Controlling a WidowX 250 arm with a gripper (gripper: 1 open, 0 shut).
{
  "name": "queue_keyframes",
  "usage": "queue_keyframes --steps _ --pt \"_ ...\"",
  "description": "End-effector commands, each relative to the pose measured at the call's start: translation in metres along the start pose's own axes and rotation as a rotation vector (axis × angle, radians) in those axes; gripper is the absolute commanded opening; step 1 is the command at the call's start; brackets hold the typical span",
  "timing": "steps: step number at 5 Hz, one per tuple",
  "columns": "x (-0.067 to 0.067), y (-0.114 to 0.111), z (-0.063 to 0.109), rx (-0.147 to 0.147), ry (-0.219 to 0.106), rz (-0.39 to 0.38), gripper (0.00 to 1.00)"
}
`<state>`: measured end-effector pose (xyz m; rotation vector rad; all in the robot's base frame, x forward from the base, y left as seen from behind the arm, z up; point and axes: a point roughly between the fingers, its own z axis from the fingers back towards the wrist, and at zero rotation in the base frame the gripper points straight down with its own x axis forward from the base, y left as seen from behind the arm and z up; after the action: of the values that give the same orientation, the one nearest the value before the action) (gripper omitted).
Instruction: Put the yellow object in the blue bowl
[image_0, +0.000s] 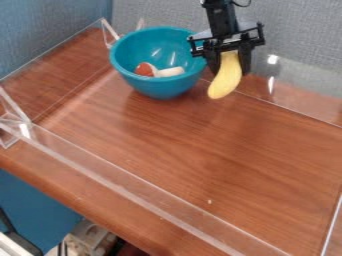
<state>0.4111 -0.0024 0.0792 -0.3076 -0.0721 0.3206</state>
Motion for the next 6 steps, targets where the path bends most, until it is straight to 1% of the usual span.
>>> queue_keyframes --steps 1,3,5,6 --pt "0.007 0.003 0.015 -0.016 -0.042 -0.047 0.0" --pt "0.005 0.025 0.026 -0.017 -0.078 0.04 0.0" --pt "0.008 0.037 0.034 -0.023 -0.092 0.065 0.0" --pt "0.011 0.045 0.024 -0.025 -0.106 0.097 0.0"
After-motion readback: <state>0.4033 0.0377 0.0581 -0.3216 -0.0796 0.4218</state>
